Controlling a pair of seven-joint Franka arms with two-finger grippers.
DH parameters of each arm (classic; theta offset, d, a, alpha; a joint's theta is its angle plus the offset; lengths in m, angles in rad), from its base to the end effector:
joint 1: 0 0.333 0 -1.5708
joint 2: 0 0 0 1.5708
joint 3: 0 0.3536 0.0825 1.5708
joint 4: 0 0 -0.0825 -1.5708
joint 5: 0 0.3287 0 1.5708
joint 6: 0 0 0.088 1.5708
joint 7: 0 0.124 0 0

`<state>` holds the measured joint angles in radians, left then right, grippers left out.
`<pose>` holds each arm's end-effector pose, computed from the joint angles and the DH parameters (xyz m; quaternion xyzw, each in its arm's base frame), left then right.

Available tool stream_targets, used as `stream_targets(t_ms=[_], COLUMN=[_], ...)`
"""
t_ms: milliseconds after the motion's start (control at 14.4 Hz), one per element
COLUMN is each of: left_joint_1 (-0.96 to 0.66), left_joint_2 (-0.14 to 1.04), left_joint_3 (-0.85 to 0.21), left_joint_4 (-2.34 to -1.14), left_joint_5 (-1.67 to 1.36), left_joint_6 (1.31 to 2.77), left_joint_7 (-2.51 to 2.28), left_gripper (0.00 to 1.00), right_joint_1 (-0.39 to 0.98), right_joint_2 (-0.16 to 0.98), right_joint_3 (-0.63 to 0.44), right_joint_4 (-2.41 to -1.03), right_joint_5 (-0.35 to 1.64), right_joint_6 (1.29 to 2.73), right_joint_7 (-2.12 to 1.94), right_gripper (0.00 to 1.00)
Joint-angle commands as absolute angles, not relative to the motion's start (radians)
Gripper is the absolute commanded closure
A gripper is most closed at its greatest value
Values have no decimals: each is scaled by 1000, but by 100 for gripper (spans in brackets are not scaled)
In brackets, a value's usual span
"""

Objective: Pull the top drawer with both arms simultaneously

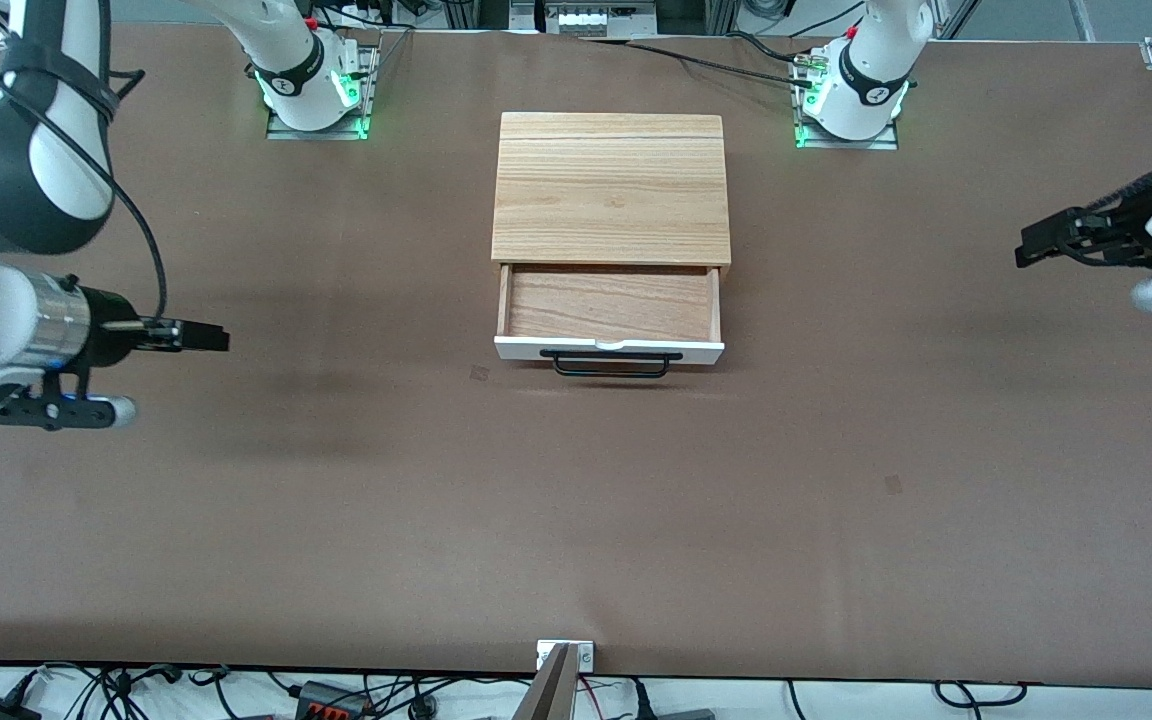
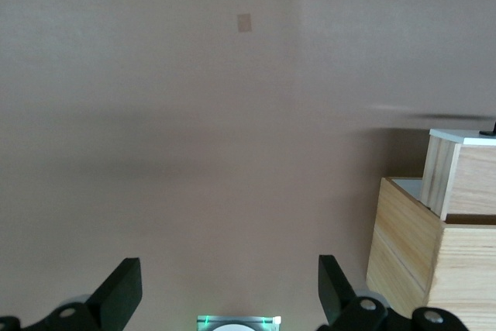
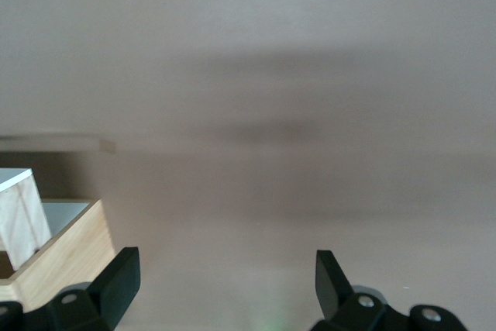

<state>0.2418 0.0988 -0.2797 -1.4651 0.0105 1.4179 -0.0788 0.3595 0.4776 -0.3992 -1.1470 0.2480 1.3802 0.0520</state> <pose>0.5130 -0.0093 0.6278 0.9972 0.0205 -0.0714 0.0042 0.6170 0.0740 0.5470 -0.9935 0.0243 0.1063 0.0314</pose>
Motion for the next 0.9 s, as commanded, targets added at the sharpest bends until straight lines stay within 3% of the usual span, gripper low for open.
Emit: stream_targets(t_ms=[0,139,417,487,556,695,834], left_joint_1=[255,252,252,215,113,-102,-120], left_joint_2=[12,17,18,14,11,14,15], left_joint_3=[-287,-287,-284,-270,-208,30,80], left_joint_4=[-1574,-1565,-1534,-1534,-1526,-1512,-1526], left_joint_5=[6,2,-20,-20,-15,-12,-21], left_joint_6=[1466,1471,1451,1445,1445,1436,1422], left_joint_7=[-89,-84,7,11,9,3,8], left_gripper=[0,0,0,0,0,0,0], right_joint_1=[327,260,20,14,12,6,9], right_joint_2=[420,397,255,241,230,224,171], right_joint_3=[-388,-329,-50,-45,-46,-46,-48], right_joint_4=[-1154,-1166,-1316,-1333,-1342,-1354,-1437], right_joint_5=[203,144,-9,-11,-12,-11,-12], right_joint_6=[1390,1399,1552,1554,1554,1545,1564], right_joint_7=[81,75,60,48,34,17,17], right_gripper=[0,0,0,0,0,0,0])
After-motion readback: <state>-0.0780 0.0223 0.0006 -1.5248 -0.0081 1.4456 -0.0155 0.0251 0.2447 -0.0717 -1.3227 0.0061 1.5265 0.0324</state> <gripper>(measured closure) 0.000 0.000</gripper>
